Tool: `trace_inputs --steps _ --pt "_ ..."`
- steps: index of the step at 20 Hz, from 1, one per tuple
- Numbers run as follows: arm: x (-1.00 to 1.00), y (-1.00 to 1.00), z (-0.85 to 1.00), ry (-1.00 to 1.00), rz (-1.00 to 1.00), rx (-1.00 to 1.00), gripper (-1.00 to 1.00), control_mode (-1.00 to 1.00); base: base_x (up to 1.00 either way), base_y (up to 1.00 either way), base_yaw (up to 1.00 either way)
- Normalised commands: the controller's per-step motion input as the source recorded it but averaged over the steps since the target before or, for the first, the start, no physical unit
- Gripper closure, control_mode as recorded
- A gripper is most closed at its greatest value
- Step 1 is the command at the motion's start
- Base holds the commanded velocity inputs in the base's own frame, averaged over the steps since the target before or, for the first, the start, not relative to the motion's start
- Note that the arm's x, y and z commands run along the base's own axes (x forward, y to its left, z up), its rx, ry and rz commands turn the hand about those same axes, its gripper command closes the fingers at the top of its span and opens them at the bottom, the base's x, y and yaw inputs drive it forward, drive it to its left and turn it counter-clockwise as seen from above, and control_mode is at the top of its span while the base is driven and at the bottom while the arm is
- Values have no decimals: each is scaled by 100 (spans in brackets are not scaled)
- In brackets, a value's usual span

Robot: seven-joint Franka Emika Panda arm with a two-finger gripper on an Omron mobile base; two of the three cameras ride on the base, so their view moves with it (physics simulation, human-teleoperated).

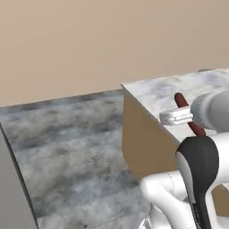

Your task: Move the hot dog bun to the plate on the dining table and place the condiment next to that plate. Then navigate to the fridge and take the sausage and place it on the plate as well.

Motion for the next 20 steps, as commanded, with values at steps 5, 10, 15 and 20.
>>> trace_inputs --steps 5,10,15,20 --pt "0 0 0 0 0 0 100 100 6 -11 -83" --pt "0 0 0 0 0 0 100 100 33 10 -68" --pt "0 0 0 0 0 0 100 100 67 86 -44" --pt "0 0 0 0 0 0 100 100 83 99 -38"
